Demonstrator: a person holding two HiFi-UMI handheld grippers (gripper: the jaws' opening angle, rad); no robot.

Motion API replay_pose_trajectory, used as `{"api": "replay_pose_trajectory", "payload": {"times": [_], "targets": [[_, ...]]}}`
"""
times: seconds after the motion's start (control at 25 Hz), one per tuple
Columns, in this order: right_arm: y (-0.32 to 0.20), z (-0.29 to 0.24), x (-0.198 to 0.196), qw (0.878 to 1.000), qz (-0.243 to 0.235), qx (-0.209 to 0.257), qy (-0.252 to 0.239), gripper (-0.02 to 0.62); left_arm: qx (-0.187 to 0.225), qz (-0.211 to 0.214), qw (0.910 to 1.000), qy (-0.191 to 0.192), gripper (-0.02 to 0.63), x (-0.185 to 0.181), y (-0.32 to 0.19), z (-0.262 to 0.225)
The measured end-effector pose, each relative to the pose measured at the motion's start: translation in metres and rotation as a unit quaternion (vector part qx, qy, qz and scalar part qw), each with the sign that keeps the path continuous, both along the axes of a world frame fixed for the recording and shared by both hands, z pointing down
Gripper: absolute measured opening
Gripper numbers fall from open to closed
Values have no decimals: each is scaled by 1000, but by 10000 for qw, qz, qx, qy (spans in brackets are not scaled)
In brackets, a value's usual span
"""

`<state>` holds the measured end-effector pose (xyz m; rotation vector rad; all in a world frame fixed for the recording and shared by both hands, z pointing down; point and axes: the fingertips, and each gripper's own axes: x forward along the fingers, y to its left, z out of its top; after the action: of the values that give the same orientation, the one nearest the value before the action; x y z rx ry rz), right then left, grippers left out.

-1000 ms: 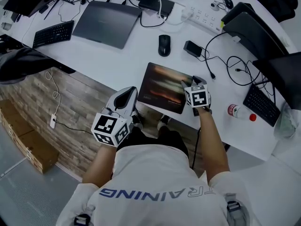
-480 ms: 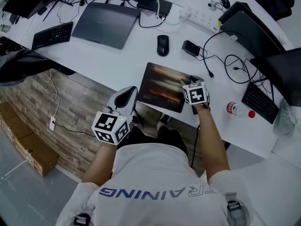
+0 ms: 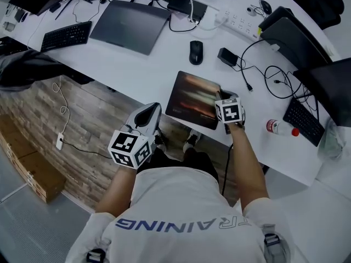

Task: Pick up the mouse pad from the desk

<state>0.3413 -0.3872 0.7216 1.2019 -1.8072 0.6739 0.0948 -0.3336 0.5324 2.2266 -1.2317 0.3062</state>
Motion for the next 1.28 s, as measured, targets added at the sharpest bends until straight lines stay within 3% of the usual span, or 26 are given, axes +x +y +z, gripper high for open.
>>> {"api": "replay_pose_trajectory", "payload": {"times": [0.32, 0.56, 0.92, 1.28], "targets": [[15, -62, -14, 9958, 96, 824, -381, 43, 231, 9, 9997, 102, 0, -11, -3, -14], [23, -149, -28, 9825, 73, 1773, -570, 43, 714, 138, 9973, 139, 0, -11, -13, -47], [18, -294, -22, 9428, 437, 3122, -1082, 43, 1954, 331, 9801, 63, 0, -11, -31, -141], [31, -419, -9, 8960, 649, 4168, -1384, 43, 2515, 404, 9665, 317, 0, -3, -26, -214]]}}
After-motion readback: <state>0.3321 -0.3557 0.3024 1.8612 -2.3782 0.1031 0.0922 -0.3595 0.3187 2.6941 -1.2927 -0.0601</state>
